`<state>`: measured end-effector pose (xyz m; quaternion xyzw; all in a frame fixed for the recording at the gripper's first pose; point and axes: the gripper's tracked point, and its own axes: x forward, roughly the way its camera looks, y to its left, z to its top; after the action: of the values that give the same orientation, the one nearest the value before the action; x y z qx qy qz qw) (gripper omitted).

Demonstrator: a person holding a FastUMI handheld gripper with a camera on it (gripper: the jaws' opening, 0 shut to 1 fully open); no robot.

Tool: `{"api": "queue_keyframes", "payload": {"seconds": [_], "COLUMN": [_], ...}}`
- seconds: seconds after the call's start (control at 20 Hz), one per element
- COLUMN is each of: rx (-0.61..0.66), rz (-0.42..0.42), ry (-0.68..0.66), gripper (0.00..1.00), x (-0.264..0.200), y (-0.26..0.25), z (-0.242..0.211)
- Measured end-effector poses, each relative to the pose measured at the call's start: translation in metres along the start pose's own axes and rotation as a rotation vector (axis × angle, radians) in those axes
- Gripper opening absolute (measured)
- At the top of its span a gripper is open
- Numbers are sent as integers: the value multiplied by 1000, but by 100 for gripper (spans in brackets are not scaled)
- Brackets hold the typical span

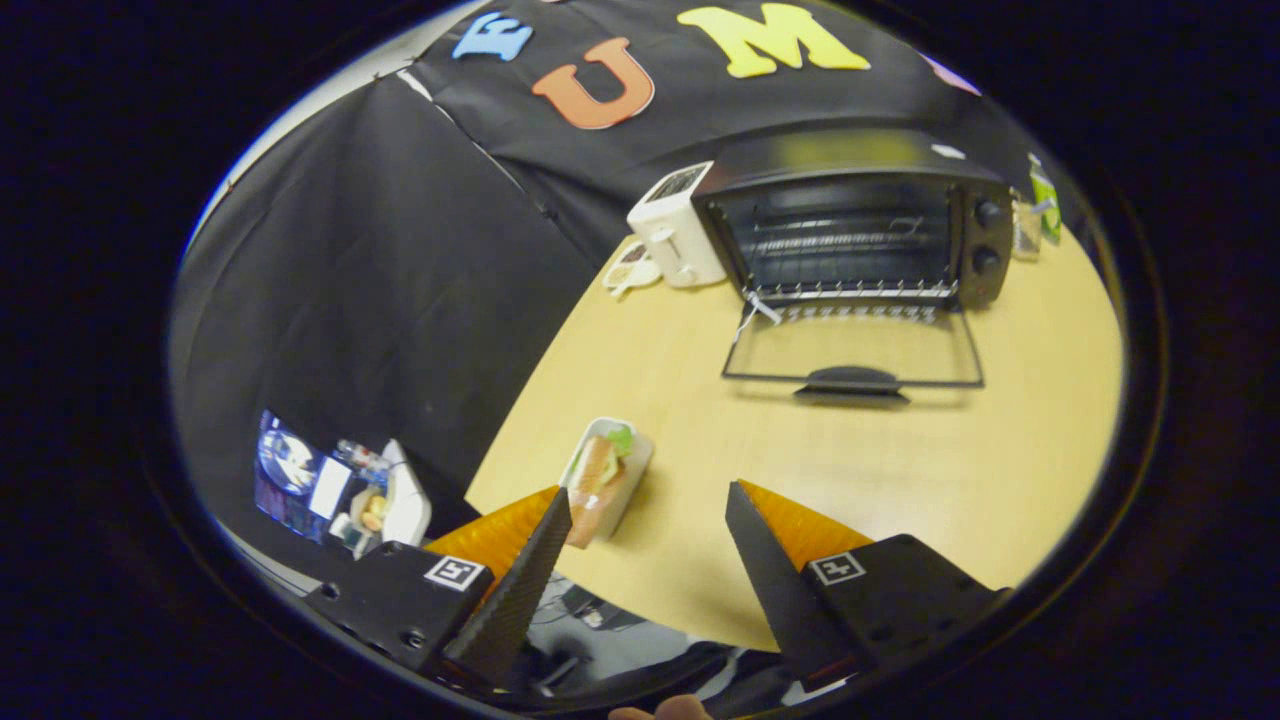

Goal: Open the toaster oven, put the food inside, and close the toaster oven door.

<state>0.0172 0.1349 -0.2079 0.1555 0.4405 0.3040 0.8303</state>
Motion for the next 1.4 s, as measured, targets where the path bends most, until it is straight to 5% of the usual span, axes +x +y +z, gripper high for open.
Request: {"api": "queue_keyframes", "payload": {"seconds": [0.45, 0.6, 0.95, 1.15, 1.4], "rx": [263, 347, 390, 398, 431], "rz": [142, 148, 147, 147, 206], "ry": [209, 264, 321, 301, 231], "gripper": [94, 84, 42, 33, 33], "x": [73, 90, 92, 85, 48], "y": [24, 21, 21, 26, 42], "z": [-15, -15, -21, -15, 11]}}
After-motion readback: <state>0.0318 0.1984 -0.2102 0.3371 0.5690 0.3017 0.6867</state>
